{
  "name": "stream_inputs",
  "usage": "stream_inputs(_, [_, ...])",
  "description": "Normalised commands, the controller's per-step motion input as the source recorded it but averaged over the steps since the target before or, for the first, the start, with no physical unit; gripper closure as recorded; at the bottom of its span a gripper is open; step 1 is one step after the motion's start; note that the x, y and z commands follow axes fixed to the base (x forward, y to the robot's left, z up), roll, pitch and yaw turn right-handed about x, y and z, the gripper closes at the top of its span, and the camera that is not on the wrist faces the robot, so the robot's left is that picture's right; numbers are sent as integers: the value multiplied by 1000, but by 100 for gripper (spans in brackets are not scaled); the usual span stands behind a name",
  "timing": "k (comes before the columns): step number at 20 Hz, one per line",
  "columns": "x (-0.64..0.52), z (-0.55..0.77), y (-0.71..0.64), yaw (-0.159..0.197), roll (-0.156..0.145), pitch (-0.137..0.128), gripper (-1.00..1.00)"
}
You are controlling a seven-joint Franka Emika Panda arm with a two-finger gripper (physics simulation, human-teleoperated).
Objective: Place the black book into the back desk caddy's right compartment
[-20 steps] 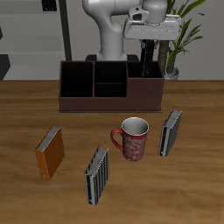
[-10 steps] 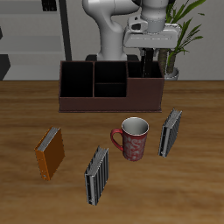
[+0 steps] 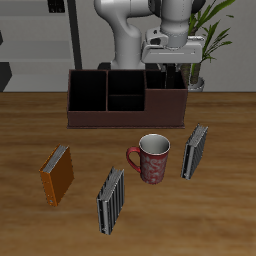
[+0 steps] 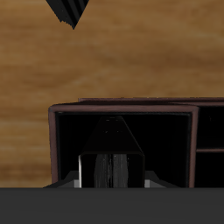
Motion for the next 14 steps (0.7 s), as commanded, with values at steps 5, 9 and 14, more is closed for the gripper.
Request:
stream_inputs(5, [36, -251, -8, 9, 11, 16, 100])
stream_inputs(9, [45, -229, -56, -1, -2, 28, 100])
stream_inputs(14, [49, -211, -74, 2, -2, 18, 100])
